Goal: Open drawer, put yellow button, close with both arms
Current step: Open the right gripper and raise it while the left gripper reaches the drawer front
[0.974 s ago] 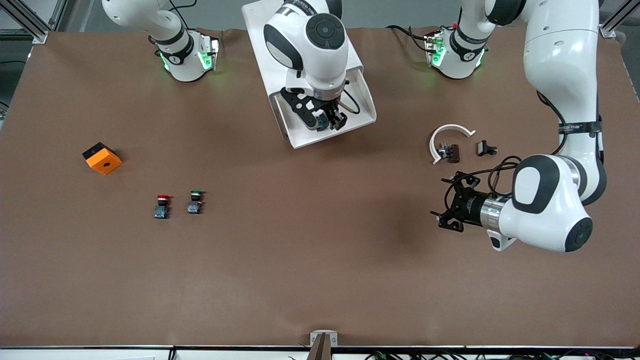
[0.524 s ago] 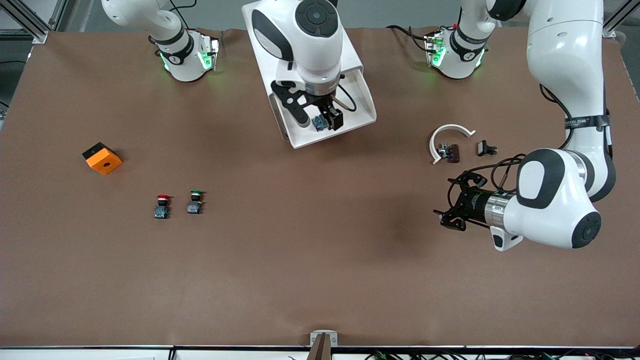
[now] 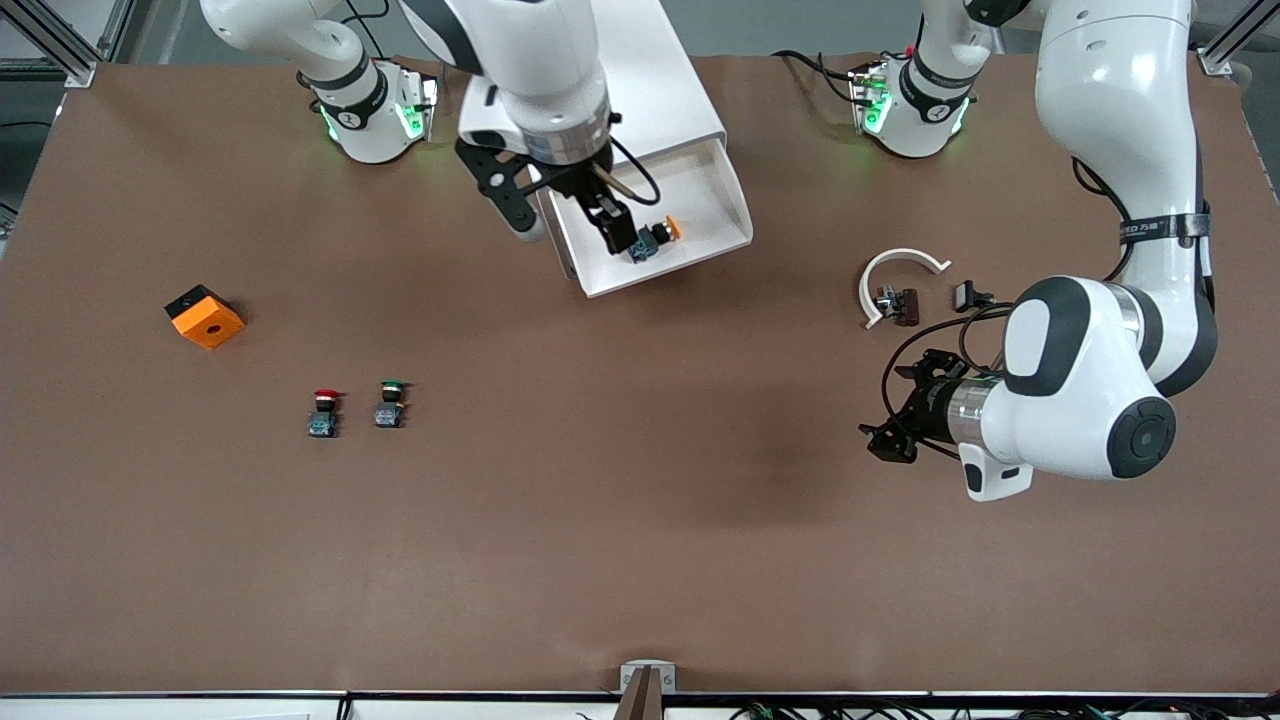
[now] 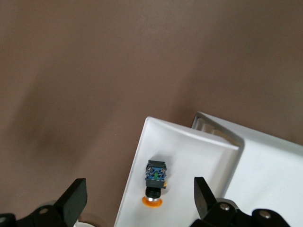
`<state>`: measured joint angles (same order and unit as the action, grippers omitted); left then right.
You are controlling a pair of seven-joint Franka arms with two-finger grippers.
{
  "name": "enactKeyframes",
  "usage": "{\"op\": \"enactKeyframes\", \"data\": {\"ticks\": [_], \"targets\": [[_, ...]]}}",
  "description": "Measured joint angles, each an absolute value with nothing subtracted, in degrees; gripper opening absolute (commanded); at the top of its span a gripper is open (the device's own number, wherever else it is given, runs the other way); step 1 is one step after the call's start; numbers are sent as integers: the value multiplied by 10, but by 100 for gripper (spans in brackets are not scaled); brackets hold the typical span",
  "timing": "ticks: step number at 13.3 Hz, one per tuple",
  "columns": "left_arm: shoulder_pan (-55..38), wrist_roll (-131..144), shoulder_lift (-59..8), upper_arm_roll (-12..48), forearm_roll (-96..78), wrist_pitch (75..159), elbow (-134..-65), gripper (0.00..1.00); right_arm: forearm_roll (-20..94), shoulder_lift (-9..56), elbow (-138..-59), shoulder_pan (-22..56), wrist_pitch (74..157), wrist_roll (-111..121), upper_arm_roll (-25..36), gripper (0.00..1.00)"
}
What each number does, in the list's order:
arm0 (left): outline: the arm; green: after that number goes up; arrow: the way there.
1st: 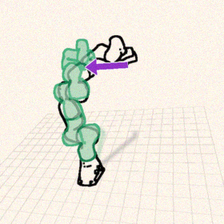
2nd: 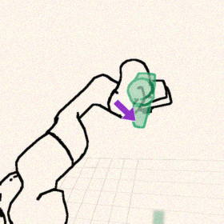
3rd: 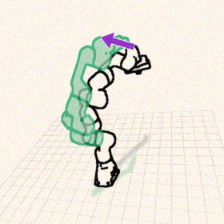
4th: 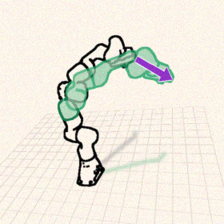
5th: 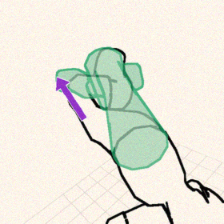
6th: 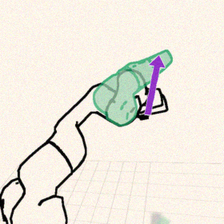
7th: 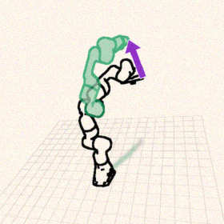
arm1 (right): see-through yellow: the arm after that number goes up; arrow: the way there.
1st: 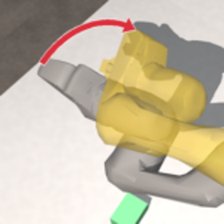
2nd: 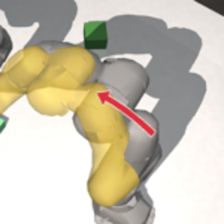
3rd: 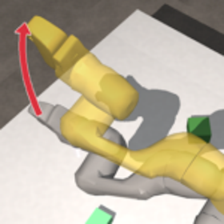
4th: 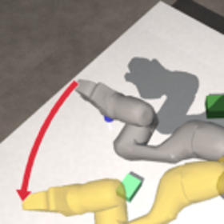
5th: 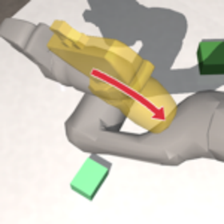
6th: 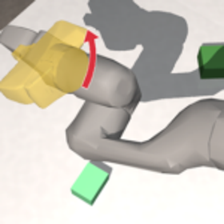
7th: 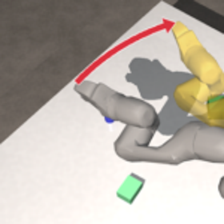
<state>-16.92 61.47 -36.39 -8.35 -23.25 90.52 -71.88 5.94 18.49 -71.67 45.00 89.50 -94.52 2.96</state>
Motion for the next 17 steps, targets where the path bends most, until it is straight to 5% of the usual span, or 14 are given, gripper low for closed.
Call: {"op": "enactKeyframes", "data": {"ticks": [11,17], "targets": [[-292,563,-329,-68,-98,1007,-733,100,59,140,-717,322,818,-643,33,100],[-380,562,-293,-66,-80,1124,-842,100,59,129,-725,232,809,-428,34,100]]}}
